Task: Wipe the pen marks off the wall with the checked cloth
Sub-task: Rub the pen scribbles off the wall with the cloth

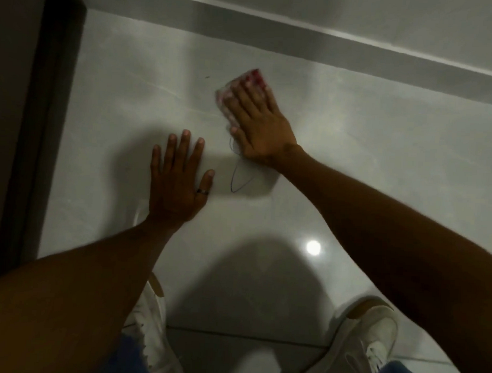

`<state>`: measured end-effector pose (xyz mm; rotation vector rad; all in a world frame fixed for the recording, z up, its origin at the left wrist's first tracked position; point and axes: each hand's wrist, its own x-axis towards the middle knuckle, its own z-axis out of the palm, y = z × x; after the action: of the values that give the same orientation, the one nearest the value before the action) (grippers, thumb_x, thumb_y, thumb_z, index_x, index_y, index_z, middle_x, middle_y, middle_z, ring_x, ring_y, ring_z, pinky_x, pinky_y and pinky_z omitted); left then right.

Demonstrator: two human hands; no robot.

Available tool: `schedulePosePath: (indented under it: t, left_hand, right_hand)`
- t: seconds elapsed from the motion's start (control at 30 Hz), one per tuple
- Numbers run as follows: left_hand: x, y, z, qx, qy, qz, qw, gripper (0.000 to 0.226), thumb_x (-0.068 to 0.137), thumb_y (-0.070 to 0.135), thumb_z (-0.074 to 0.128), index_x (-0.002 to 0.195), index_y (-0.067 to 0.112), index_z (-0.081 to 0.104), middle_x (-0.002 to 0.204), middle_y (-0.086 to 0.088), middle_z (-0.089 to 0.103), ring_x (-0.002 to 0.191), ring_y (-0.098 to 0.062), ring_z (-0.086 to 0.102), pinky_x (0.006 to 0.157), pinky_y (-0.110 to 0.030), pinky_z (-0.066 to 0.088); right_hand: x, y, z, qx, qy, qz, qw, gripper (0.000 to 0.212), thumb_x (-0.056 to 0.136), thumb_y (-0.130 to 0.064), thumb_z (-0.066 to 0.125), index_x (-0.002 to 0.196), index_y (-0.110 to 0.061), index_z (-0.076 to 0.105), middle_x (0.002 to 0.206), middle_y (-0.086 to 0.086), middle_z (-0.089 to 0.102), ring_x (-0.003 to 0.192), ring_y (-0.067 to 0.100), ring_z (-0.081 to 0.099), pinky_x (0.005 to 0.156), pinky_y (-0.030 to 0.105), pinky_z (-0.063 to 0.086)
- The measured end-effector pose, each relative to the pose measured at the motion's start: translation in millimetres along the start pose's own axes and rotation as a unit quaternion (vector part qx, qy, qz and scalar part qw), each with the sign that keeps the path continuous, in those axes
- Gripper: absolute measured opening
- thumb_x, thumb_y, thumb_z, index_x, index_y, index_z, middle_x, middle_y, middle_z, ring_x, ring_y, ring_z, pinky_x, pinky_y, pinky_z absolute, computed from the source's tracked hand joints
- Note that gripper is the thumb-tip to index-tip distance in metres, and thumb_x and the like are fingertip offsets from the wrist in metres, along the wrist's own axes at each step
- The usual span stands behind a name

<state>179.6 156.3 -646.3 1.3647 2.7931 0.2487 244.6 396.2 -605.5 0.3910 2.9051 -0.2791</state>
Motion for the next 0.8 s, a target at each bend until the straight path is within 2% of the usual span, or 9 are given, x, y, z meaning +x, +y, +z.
schedulePosePath:
  t: [0.07, 0.2, 0.37, 0.47, 0.57, 0.6, 0.67, 0.73, 0.8]
  left_hand:
    - [0.5, 1.6, -2.4, -0.001, -0.002, 0.0, 1.0, 0.071, 0.11, 0.056, 0.037, 0.171, 0.021, 0.031, 0.18, -0.013, 0.025, 0.167, -0.037, 0.023, 0.135, -0.059, 0.014]
    - [0.8, 2.6, -4.4, -0.006, -0.004, -0.003, 1.0, 0.071, 0.11, 0.056, 0.037, 0.171, 0.02, 0.033, 0.179, -0.014, 0.026, 0.166, -0.038, 0.024, 0.134, -0.06, 0.015]
    - [0.9, 1.3, -2.3, -0.003, -0.002, 0.003, 1.0, 0.071, 0.11, 0.056, 0.037, 0.171, 0.02, 0.032, 0.179, -0.014, 0.026, 0.166, -0.039, 0.024, 0.134, -0.062, 0.016]
    - [1.4, 2.9, -2.1, -0.002, 0.001, -0.002, 1.0, 0.071, 0.109, 0.056, 0.037, 0.171, 0.021, 0.033, 0.179, -0.014, 0.027, 0.166, -0.039, 0.025, 0.134, -0.062, 0.016]
    - [2.7, 1.7, -1.5, -0.004, 0.001, -0.003, 1.0, 0.07, 0.109, 0.055, 0.038, 0.171, 0.022, 0.032, 0.179, -0.013, 0.027, 0.166, -0.038, 0.024, 0.135, -0.06, 0.014]
    - [2.6, 2.3, -1.3, -0.006, 0.001, -0.001, 1.0, 0.07, 0.109, 0.055, 0.039, 0.171, 0.023, 0.032, 0.179, -0.012, 0.027, 0.166, -0.038, 0.023, 0.135, -0.06, 0.013]
    - [2.0, 2.4, -0.6, -0.004, 0.005, 0.001, 1.0, 0.07, 0.109, 0.055, 0.039, 0.171, 0.023, 0.031, 0.179, -0.012, 0.026, 0.166, -0.038, 0.024, 0.134, -0.059, 0.014]
    - [1.8, 1.3, 0.0, -0.001, 0.012, 0.001, 1.0, 0.07, 0.11, 0.056, 0.038, 0.171, 0.023, 0.031, 0.179, -0.012, 0.027, 0.166, -0.038, 0.025, 0.134, -0.06, 0.015]
    - [2.2, 1.7, -0.6, -0.001, 0.009, -0.001, 1.0, 0.07, 0.11, 0.056, 0.039, 0.171, 0.023, 0.031, 0.179, -0.012, 0.027, 0.166, -0.038, 0.025, 0.135, -0.06, 0.014]
  right_hand:
    - [-4.0, 18.3, -2.3, -0.006, -0.002, -0.049, 0.999, 0.067, 0.11, -0.048, 0.019, 0.17, -0.019, 0.01, 0.18, 0.01, 0.007, 0.168, 0.029, 0.002, 0.138, 0.052, 0.001]
    - [-8.0, 19.3, -4.8, 0.042, 0.034, 0.194, 0.98, 0.071, 0.109, -0.054, 0.015, 0.17, -0.018, 0.008, 0.18, 0.01, 0.004, 0.168, 0.028, -0.001, 0.137, 0.051, -0.003]
    - [-17.2, -4.7, 5.9, -0.005, -0.015, -0.099, 0.995, 0.065, 0.11, -0.047, 0.025, 0.169, -0.02, 0.017, 0.179, 0.01, 0.014, 0.167, 0.03, 0.009, 0.137, 0.051, 0.004]
    - [-15.7, -1.2, 5.3, 0.045, 0.046, 0.088, 0.994, 0.065, 0.11, -0.046, 0.019, 0.17, -0.02, 0.016, 0.18, 0.008, 0.014, 0.168, 0.028, 0.007, 0.138, 0.051, 0.002]
    - [-11.7, -7.7, 3.0, 0.094, 0.09, 0.329, 0.935, 0.067, 0.111, -0.048, 0.021, 0.17, -0.017, 0.012, 0.18, 0.011, 0.008, 0.168, 0.03, 0.003, 0.138, 0.053, 0.003]
    - [-13.7, -13.8, 4.1, 0.089, 0.087, 0.31, 0.943, 0.069, 0.111, -0.049, 0.021, 0.17, -0.016, 0.011, 0.18, 0.012, 0.007, 0.168, 0.03, 0.003, 0.137, 0.054, 0.003]
    - [-29.2, -22.8, 15.0, 0.044, 0.044, 0.107, 0.992, 0.068, 0.111, -0.049, 0.023, 0.17, -0.016, 0.014, 0.179, 0.012, 0.01, 0.167, 0.031, 0.006, 0.137, 0.055, 0.005]
    - [-48.7, -5.2, 19.8, 0.001, 0.014, -0.075, 0.997, 0.065, 0.111, -0.045, 0.029, 0.169, -0.018, 0.021, 0.178, 0.012, 0.019, 0.167, 0.031, 0.012, 0.137, 0.056, 0.01]
    - [-57.0, 28.1, 15.7, 0.007, 0.053, -0.029, 0.998, 0.061, 0.111, -0.04, 0.035, 0.167, -0.019, 0.027, 0.177, 0.012, 0.024, 0.166, 0.032, 0.013, 0.136, 0.056, 0.012]
